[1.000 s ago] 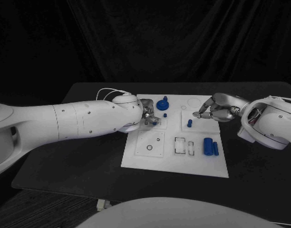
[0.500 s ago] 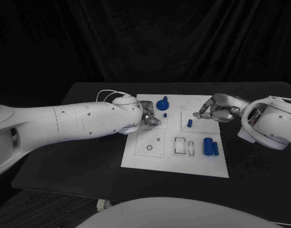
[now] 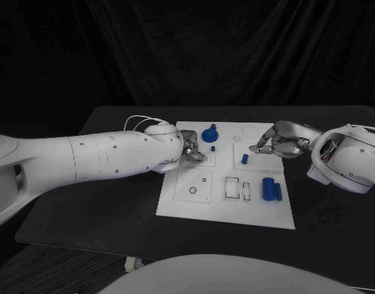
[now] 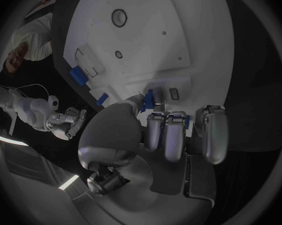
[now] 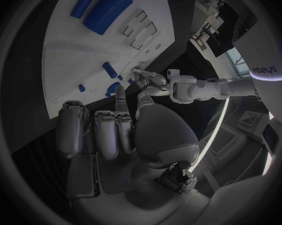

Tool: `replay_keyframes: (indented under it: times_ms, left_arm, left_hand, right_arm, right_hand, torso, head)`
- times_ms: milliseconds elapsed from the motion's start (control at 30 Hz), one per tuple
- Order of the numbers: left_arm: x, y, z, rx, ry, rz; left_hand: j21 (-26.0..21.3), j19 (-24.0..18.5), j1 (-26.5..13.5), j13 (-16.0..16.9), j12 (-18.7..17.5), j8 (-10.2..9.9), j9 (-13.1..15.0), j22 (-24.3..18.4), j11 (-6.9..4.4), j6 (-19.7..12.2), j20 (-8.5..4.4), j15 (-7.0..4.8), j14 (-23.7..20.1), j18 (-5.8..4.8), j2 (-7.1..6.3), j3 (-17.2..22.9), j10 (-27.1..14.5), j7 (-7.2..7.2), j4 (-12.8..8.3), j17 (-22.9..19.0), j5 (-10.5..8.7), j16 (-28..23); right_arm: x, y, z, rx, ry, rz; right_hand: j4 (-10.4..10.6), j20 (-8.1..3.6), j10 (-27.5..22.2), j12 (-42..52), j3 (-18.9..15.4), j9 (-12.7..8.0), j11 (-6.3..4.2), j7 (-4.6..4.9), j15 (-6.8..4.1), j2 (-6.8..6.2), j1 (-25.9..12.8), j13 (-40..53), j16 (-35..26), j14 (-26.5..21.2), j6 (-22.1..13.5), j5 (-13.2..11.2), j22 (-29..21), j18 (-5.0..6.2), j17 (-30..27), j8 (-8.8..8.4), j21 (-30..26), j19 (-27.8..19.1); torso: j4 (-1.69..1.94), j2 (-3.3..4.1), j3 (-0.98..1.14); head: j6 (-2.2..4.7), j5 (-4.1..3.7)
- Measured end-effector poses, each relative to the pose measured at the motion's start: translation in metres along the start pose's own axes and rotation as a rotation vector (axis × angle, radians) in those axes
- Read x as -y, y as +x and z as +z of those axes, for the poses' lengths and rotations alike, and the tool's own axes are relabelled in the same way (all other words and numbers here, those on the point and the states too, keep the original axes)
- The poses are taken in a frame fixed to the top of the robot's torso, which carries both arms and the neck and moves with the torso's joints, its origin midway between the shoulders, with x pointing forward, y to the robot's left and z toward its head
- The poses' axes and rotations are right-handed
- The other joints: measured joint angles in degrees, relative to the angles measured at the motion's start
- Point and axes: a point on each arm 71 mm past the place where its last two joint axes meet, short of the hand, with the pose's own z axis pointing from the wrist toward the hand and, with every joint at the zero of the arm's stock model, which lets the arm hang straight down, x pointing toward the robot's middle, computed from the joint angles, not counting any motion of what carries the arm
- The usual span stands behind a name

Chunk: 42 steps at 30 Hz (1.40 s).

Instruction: Assemble the parts on the task board

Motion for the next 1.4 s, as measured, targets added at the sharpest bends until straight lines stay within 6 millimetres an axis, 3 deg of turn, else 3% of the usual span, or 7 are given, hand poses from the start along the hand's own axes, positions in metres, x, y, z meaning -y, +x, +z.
replay_keyframes:
  times_ms: [133, 300, 500, 567, 633, 1033, 1400]
  left_arm:
    - [-0.0007, -0.0002, 0.0000, 0.001, -0.001, -0.001]
    - [-0.0010, -0.0002, -0.0001, 0.001, 0.001, -0.002]
    - [-0.0009, -0.0002, 0.0000, 0.001, 0.004, -0.002]
    - [-0.0012, -0.0003, 0.0003, 0.001, 0.003, -0.002]
    - [-0.0013, -0.0004, 0.0005, 0.001, 0.003, -0.001]
    - [-0.0011, -0.0008, 0.0003, -0.003, 0.000, 0.000]
    - [-0.0078, -0.0004, -0.0043, 0.011, -0.004, -0.013]
  left_hand:
    - [-0.2, 0.0, 0.0, 0.0, 0.0, 0.3, 0.2, 0.0, 0.00, -0.1, 0.00, 0.00, 0.0, 0.00, 0.00, 0.1, 0.0, 0.07, -0.1, 0.0, -0.12, 0.0]
    - [-0.2, 0.0, -2.0, 0.0, 0.0, 0.4, 0.9, 0.0, 0.00, -0.4, 0.00, 0.00, 0.0, 0.00, -1.07, -2.2, 0.0, 0.40, 2.2, 0.0, -4.94, 0.0]
    - [-0.2, 0.0, -3.4, 0.0, 0.0, 0.4, 1.3, 0.0, 0.00, -1.0, 0.00, 0.00, 0.0, 0.00, -0.65, -4.0, 0.0, 0.58, 2.8, 0.0, -8.83, 0.0]
    - [-0.3, 0.0, -3.7, 0.0, 0.0, 0.4, 1.4, 0.0, 0.00, -1.0, 0.00, 0.00, 0.0, 0.00, -0.61, -4.1, 0.0, 0.58, 2.9, 0.0, -9.03, 0.0]
    - [-0.5, 0.0, -4.2, 0.0, 0.0, 0.4, 1.4, 0.0, 0.00, -1.4, 0.00, 0.00, 0.0, 0.00, -0.53, -4.7, 0.0, 0.77, 3.0, 0.0, -9.57, 0.0]
    - [-0.5, 0.0, -7.2, 0.0, 0.3, -0.1, 1.9, 0.0, 0.00, -2.1, 0.00, 0.00, 0.0, -0.01, -0.61, -8.2, 0.0, 0.92, 3.1, 0.0, -12.81, 0.0]
    - [-0.5, 0.0, -8.5, 0.0, 1.0, 4.4, 6.8, 0.0, 0.00, -3.3, 0.01, 0.01, 0.0, 0.00, -0.44, -11.2, 0.0, 0.48, 3.0, 0.0, -13.04, 0.0]
  right_arm:
    - [0.0001, 0.0002, 0.0000, -0.001, 0.001, 0.000]
    - [0.0002, 0.0005, -0.0001, -0.003, 0.001, 0.000]
    - [0.0005, 0.0013, -0.0001, -0.005, 0.002, 0.001]
    - [0.0006, 0.0015, -0.0002, -0.006, 0.002, 0.001]
    - [0.0008, 0.0016, -0.0003, -0.007, 0.003, 0.001]
    - [0.0020, 0.0026, -0.0007, -0.012, 0.006, 0.002]
    - [0.0035, 0.0029, -0.0015, -0.014, 0.010, 0.002]
  right_hand:
    - [0.0, 0.00, 0.0, 0.0, 0.0, 0.0, 0.00, 0.00, 0.00, 0.05, 0.0, 0.0, 0.0, 0.0, 0.0, 0.0, 0.0, -0.01, 0.0, 0.00, 0.0, 0.0]
    - [0.0, 0.00, 0.0, 0.0, 0.0, 0.0, 0.10, 0.00, 0.01, 0.05, 0.1, 0.0, -0.2, 0.0, 0.0, 0.0, 0.0, 0.00, 0.0, 0.00, 0.0, 0.0]
    - [0.0, 0.00, 0.2, 0.0, 0.0, 0.0, -0.07, 0.00, 0.01, 0.05, 0.1, 0.0, -0.2, 0.0, 0.0, 0.0, 0.0, 0.00, 0.0, 0.00, 0.0, 0.0]
    - [0.0, 0.00, 0.2, 0.0, 0.0, 0.0, -0.07, 0.00, 0.01, 0.06, 0.1, 0.0, -0.2, 0.0, 0.0, 0.0, 0.0, -0.01, 0.0, 0.00, 0.0, 0.0]
    - [0.0, 0.00, 0.2, -1.1, 0.0, 0.0, -0.09, 0.00, 0.02, 0.62, 0.6, 12.9, -0.2, 0.0, 0.0, 0.0, 0.0, -0.01, 0.0, 0.00, 0.0, 0.0]
    - [0.0, 0.00, 0.2, -0.4, 0.0, 0.0, -0.06, 0.00, 0.05, 0.67, 0.7, 8.9, -0.2, 0.0, 0.0, 0.0, 0.0, -0.01, 0.0, 0.00, 0.0, 0.0]
    - [0.0, 0.00, 0.2, -0.4, 0.0, 0.0, -0.05, 0.00, 0.13, 0.65, 0.6, 8.9, -0.2, -0.1, 0.0, 0.0, 0.0, 0.00, 0.0, 0.00, -0.3, 0.0]
  torso:
    - [0.00, 0.00, 0.00]
    - [0.00, 0.00, 0.00]
    - [0.00, 0.01, 0.00]
    - [0.00, 0.01, 0.00]
    - [0.01, 0.01, 0.00]
    - [0.01, 0.01, 0.01]
    - [0.00, 0.01, 0.00]
  head:
    - [0.00, 0.00]
    - [0.00, 0.09]
    - [0.00, 0.12]
    - [0.00, 0.12]
    - [0.00, 0.12]
    - [0.00, 0.07]
    - [0.00, -0.12]
